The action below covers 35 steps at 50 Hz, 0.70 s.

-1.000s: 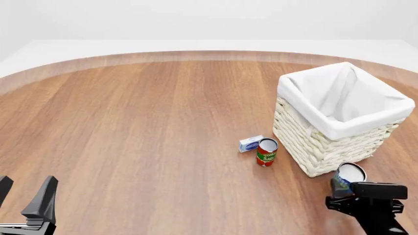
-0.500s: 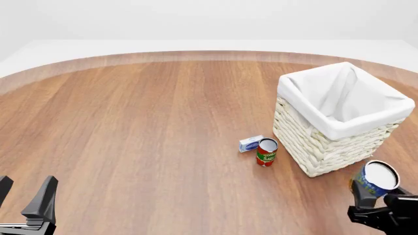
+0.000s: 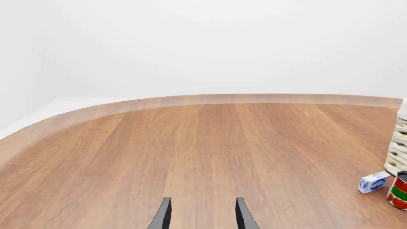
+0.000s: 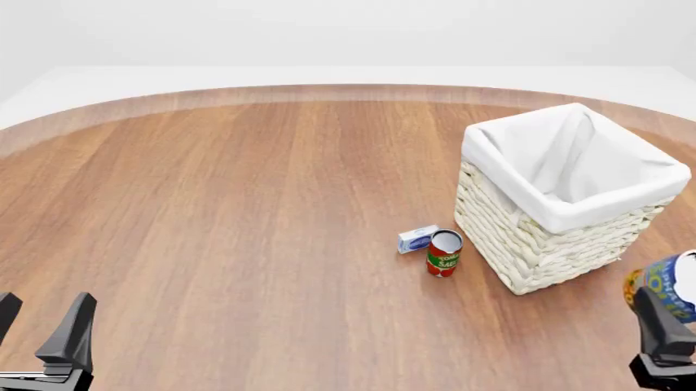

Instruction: Pick up the alphabet soup and the cream cheese box, and put them in the basket.

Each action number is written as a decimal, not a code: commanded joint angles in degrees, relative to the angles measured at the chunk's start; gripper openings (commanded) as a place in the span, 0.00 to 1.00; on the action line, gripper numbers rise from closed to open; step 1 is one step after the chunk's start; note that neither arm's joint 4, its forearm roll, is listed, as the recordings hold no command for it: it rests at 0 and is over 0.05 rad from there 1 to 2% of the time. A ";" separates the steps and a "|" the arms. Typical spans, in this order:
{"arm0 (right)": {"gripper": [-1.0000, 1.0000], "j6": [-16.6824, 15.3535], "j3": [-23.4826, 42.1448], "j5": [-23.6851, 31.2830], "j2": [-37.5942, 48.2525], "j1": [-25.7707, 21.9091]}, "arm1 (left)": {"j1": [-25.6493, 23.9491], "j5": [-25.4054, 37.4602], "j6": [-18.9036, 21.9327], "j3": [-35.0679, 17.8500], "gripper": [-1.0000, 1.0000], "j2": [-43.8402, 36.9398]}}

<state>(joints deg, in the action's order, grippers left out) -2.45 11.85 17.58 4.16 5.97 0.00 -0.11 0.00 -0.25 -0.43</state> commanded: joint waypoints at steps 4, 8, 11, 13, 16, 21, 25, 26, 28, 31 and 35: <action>0.00 1.13 7.27 1.15 -0.08 -1.47 | 0.00 0.00 0.00 0.00 1.00 0.00; 0.00 1.13 8.97 -0.62 2.19 -2.10 | 0.00 0.00 0.00 0.00 1.00 0.00; 0.00 0.93 10.65 -1.48 3.82 -2.67 | 0.00 0.00 0.00 0.00 1.00 0.00; 0.00 0.88 11.52 -1.93 4.66 -2.98 | 0.00 0.00 0.00 0.00 1.00 0.00; 0.00 0.75 13.28 -3.11 6.30 -3.30 | 0.00 0.00 0.00 0.00 1.00 0.00; 0.00 0.74 15.31 -4.86 8.23 -3.74 | 0.00 0.00 0.00 0.00 1.00 0.00; 0.00 0.56 16.62 -6.46 10.19 -4.29 | 0.00 0.00 0.00 0.00 1.00 0.00; 0.00 0.74 17.00 -6.93 10.84 -4.40 | 0.00 0.00 0.00 0.00 1.00 0.00; 0.00 0.38 17.77 -8.07 12.37 -4.64 | 0.00 0.00 0.00 0.00 1.00 0.00; 0.00 0.24 18.67 -9.32 14.15 -4.86 | 0.00 0.00 0.00 0.00 1.00 0.00; 0.00 -0.01 20.11 -11.16 17.38 -5.50 | 0.00 0.00 0.00 0.00 1.00 0.00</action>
<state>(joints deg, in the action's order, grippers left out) -3.08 27.92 10.48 15.74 1.69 0.00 -0.11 0.00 -0.25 -0.43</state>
